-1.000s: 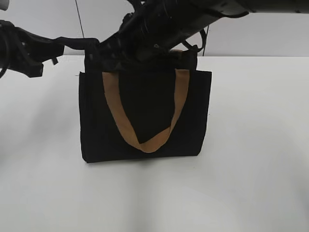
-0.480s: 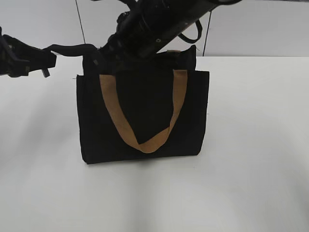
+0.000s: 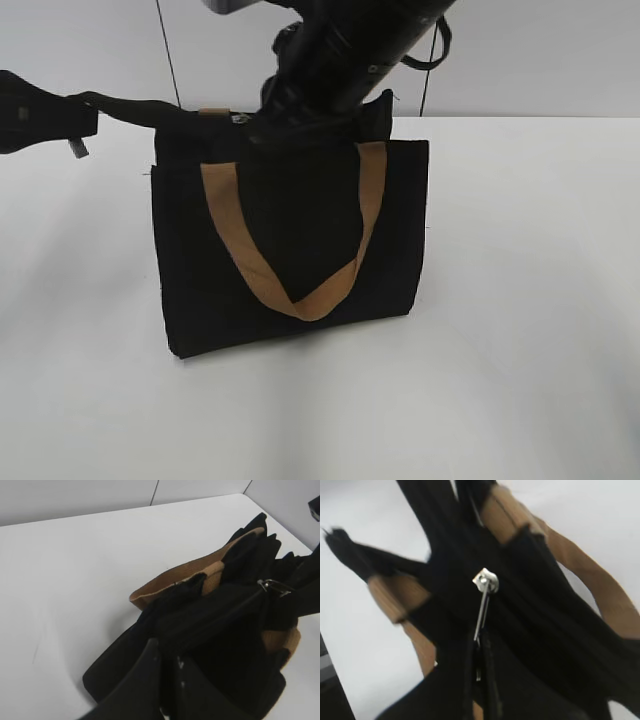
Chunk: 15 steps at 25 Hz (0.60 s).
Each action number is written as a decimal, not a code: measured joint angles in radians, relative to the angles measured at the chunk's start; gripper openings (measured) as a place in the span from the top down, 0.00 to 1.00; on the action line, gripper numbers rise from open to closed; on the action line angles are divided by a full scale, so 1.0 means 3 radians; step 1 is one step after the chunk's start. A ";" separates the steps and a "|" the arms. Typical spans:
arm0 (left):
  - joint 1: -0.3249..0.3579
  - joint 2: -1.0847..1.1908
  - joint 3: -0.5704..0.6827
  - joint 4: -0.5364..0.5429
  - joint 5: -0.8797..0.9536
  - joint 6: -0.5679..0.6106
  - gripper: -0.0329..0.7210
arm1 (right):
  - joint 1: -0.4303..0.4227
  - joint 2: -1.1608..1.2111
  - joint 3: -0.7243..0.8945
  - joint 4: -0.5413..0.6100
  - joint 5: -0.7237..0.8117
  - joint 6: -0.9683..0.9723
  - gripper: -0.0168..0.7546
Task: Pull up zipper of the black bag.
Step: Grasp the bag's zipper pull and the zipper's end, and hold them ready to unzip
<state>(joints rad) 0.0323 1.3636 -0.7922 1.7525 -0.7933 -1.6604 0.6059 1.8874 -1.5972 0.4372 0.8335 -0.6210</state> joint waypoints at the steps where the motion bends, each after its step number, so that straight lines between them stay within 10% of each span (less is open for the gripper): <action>1: 0.0013 0.0000 0.0000 0.0000 0.0033 -0.0007 0.97 | -0.0041 -0.0003 0.0000 -0.0066 0.0071 -0.0008 1.00; 15: 0.0032 -0.0004 0.0000 0.0002 0.0110 -0.0014 0.97 | -0.0400 -0.0003 -0.0371 -0.0591 0.1029 -0.0100 1.00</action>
<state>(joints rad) 0.0418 1.3625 -0.7922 1.7532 -0.7602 -1.6646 0.4858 1.8864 -1.7085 0.2598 1.1423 -0.6511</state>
